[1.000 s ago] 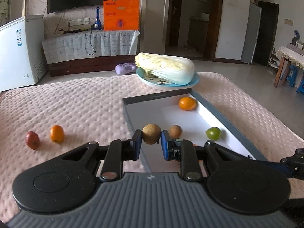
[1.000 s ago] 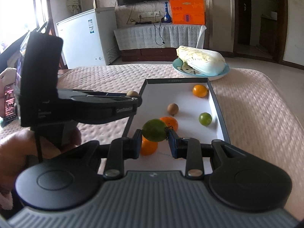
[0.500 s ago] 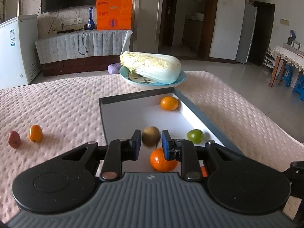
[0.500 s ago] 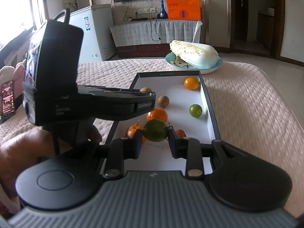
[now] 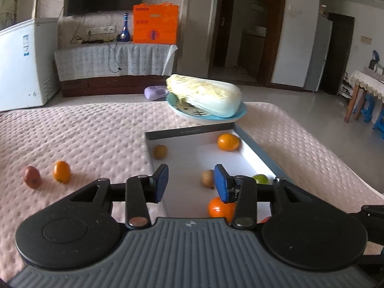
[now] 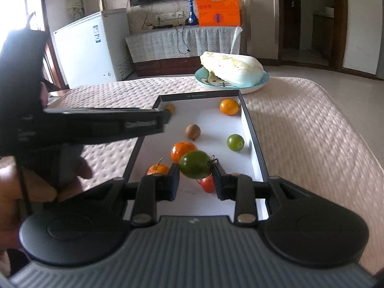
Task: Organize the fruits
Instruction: 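Open the left gripper to drop the brown fruit while the right gripper holds the tomato above the box, then open the right gripper to drop the green tomato while the left gripper moves toward the red apple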
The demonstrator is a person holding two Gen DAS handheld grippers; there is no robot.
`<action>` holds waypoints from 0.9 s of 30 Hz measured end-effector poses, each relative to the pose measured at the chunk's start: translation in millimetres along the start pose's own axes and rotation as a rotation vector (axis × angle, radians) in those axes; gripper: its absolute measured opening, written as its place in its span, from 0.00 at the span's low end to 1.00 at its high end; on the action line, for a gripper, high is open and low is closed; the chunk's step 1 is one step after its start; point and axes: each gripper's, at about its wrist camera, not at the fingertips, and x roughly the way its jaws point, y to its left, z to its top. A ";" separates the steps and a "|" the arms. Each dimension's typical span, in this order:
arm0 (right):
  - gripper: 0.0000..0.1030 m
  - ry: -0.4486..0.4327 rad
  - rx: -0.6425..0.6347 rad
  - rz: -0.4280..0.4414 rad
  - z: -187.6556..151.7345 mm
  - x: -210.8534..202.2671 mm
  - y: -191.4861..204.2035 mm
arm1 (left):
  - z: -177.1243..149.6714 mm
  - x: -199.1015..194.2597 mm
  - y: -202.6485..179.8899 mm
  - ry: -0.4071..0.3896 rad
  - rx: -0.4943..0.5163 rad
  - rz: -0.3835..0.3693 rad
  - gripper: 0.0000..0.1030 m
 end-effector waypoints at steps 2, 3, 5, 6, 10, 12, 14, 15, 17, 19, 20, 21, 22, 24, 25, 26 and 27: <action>0.32 0.000 0.002 -0.007 1.0 3.5 2.2 | 1.6 -2.6 8.6 0.003 -0.024 0.010 0.50; 0.32 0.000 0.002 -0.010 1.6 5.4 3.0 | 2.7 -4.2 13.0 0.003 -0.034 0.017 0.50; 0.32 0.000 0.005 -0.016 2.9 10.0 4.6 | 3.9 -6.8 21.4 0.006 -0.048 0.034 0.51; 0.32 0.002 0.006 -0.018 3.6 12.4 5.6 | 4.3 -8.9 26.0 0.006 -0.053 0.041 0.52; 0.32 0.002 0.008 -0.028 6.9 21.2 11.4 | 5.1 -16.4 44.5 0.005 -0.068 0.077 0.57; 0.32 0.007 0.012 -0.034 8.6 26.1 13.8 | 4.9 -19.2 54.5 0.014 -0.074 0.096 0.58; 0.32 0.008 0.017 -0.035 10.4 30.2 16.1 | 5.0 -22.2 65.0 0.021 -0.086 0.109 0.59; 0.32 0.008 0.018 -0.036 11.4 32.2 17.7 | 4.9 -23.8 70.3 0.024 -0.091 0.115 0.59; 0.32 0.007 0.018 -0.037 12.9 35.7 21.3 | 4.5 -27.5 80.7 0.026 -0.094 0.135 0.59; 0.32 0.011 0.019 -0.042 13.6 40.4 24.9 | 3.4 -31.0 89.8 0.028 -0.098 0.150 0.59; 0.32 0.014 0.019 -0.045 13.9 43.0 26.2 | 2.7 -32.8 95.0 0.031 -0.101 0.158 0.59; 0.32 0.017 0.022 -0.047 14.4 45.7 27.4 | 2.5 -34.5 99.8 0.032 -0.104 0.164 0.59; 0.32 0.019 0.024 -0.050 14.9 47.9 28.6 | 2.0 -36.5 104.5 0.032 -0.106 0.169 0.59; 0.32 0.021 0.026 -0.056 16.0 51.5 31.5 | 1.4 -40.7 113.2 0.030 -0.106 0.184 0.60; 0.32 0.023 0.026 -0.059 16.8 54.1 32.9 | 1.2 -42.6 117.3 0.029 -0.106 0.189 0.60; 0.32 0.024 0.027 -0.064 17.3 55.9 33.4 | 0.8 -44.7 121.4 0.028 -0.106 0.195 0.61; 0.32 0.025 0.030 -0.067 17.6 57.9 34.2 | 0.3 -46.7 125.5 0.028 -0.108 0.201 0.61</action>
